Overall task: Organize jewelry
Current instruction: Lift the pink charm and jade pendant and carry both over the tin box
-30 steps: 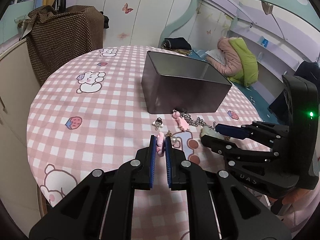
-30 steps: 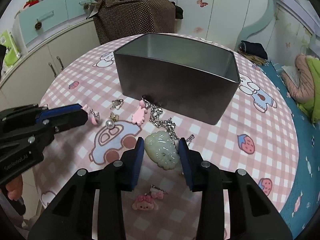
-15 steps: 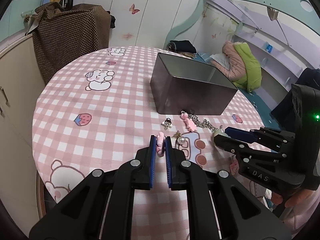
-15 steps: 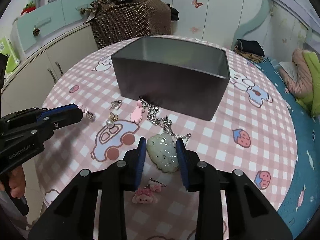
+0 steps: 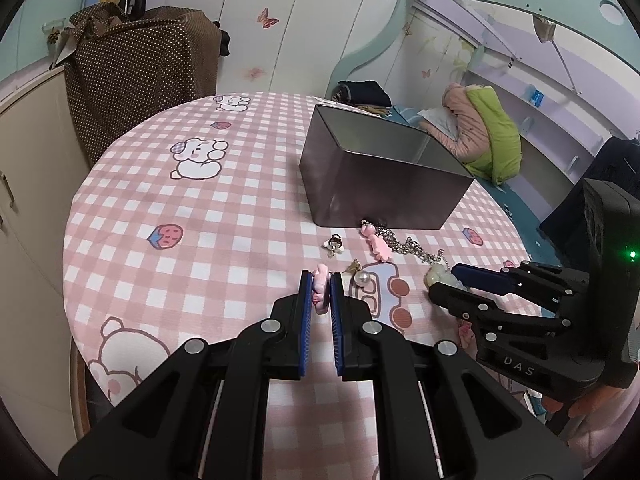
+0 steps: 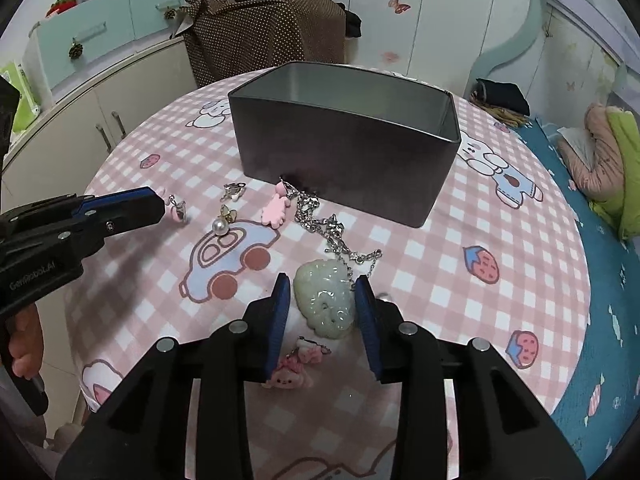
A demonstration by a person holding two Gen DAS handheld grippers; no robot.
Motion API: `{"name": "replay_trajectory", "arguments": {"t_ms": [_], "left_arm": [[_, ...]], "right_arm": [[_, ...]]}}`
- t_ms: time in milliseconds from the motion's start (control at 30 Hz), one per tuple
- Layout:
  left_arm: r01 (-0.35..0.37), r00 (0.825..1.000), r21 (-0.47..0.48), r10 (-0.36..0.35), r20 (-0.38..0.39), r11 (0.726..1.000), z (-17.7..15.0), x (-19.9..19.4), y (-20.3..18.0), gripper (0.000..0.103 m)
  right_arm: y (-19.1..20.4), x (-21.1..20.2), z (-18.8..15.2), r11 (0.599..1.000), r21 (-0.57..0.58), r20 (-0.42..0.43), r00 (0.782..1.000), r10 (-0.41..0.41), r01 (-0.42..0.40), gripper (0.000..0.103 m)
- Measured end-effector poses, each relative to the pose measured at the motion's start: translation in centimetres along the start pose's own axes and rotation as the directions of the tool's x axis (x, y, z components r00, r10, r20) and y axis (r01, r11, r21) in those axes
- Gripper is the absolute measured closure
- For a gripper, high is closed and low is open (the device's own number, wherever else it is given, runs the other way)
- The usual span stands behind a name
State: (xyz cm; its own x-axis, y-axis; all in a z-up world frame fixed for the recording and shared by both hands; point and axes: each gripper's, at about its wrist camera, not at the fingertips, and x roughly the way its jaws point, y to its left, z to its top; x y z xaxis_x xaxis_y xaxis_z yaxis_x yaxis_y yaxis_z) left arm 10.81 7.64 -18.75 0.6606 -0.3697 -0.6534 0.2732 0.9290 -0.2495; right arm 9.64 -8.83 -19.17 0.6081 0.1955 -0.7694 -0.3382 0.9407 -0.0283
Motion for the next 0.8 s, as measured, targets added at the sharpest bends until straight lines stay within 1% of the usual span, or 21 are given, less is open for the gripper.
{"name": "replay_trajectory", "arguments": {"t_ms": [33,67,233,467,800], "left_arm": [[0.0,1.0,-0.001,0.0,-0.001,1.0,0.0,0.0,0.0,0.093],[0.0,1.0,-0.001,0.0,0.0,1.0,0.0,0.0,0.0,0.093],[0.007,1.0,0.002,-0.007,0.002,1.0,0.0,0.0,-0.2,0.093],[0.021,1.0,0.018,-0.021,0.008,1.0,0.5,-0.1,-0.8,0.093],[0.019,0.999,0.057,-0.021,0.046,0.998,2.0,-0.7,-2.2,0.093]], "right_arm": [[0.1,0.0,0.0,1.0,-0.006,0.001,1.0,-0.001,0.001,0.072],[0.2,-0.1,-0.1,1.0,-0.01,0.001,1.0,0.009,-0.009,0.075],[0.0,-0.1,0.1,1.0,0.028,0.001,1.0,0.011,-0.011,0.075],[-0.5,-0.8,0.6,0.999,0.045,0.022,1.0,0.004,-0.005,0.076],[-1.3,-2.9,2.1,0.998,0.058,0.104,0.995,-0.007,0.001,0.076]]}}
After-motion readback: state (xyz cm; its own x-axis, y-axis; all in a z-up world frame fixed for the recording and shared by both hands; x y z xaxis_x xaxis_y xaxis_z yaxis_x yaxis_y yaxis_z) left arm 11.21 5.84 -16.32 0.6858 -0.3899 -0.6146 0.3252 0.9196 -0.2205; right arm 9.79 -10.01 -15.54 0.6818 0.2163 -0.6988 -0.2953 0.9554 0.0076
